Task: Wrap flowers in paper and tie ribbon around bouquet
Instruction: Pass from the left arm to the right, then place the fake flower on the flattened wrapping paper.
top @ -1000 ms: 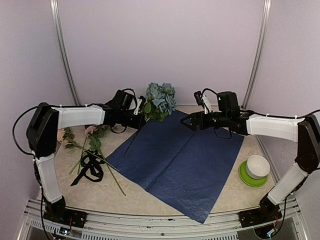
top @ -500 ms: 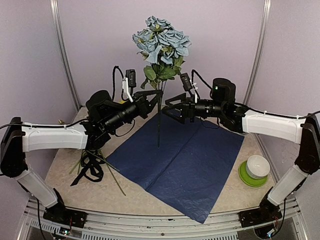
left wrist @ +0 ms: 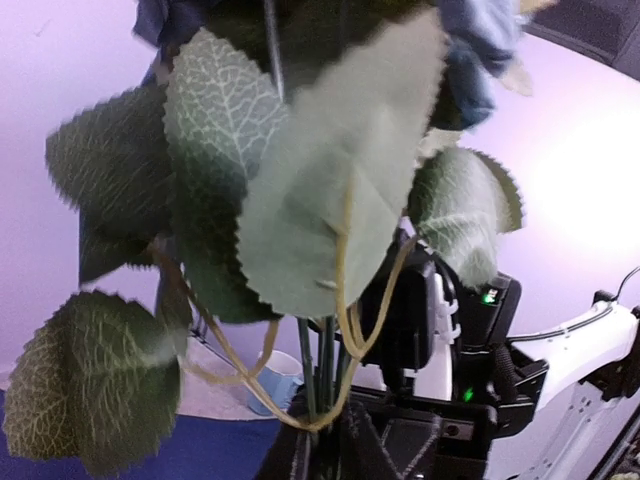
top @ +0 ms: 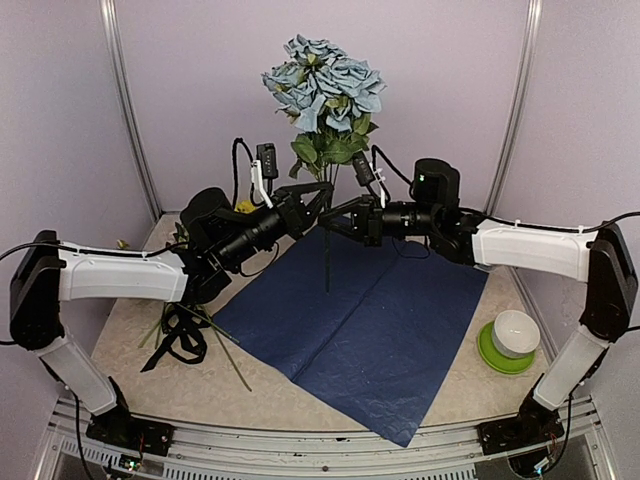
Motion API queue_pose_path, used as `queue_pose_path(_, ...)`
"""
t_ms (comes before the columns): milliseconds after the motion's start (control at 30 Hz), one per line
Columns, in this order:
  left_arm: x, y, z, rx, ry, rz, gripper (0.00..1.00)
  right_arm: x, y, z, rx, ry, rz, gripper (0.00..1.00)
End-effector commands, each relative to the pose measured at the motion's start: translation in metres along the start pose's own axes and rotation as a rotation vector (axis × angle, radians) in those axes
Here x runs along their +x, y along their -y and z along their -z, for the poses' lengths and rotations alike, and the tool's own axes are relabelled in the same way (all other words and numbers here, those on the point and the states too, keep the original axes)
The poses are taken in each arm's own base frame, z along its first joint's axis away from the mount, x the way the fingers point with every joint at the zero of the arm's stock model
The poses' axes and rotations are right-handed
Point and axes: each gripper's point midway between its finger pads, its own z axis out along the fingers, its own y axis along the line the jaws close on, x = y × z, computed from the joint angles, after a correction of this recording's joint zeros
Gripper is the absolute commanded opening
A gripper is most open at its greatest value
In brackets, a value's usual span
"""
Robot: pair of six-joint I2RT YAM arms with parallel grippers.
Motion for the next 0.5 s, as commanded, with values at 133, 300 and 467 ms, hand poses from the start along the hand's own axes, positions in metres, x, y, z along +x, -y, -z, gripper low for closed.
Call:
queue_pose_path(133,0.027,-0.072,0.025,-0.486,-0.198,-0.065,0.81,0.056,0.100,0.048,0.343,-0.103,-0.343,0.00)
queue_pose_path(300,0.041,-0.140,0.091,-0.912,-0.369,-0.143,0.83,0.141,0.138,0.069,0.534,-0.372,-0.444,0.00)
queue_pose_path(467,0.043,-0.202,0.173,-1.215,-0.414,0.007,0.84,0.183,0.164,0.085,0.624,-0.447,-0.531,0.00)
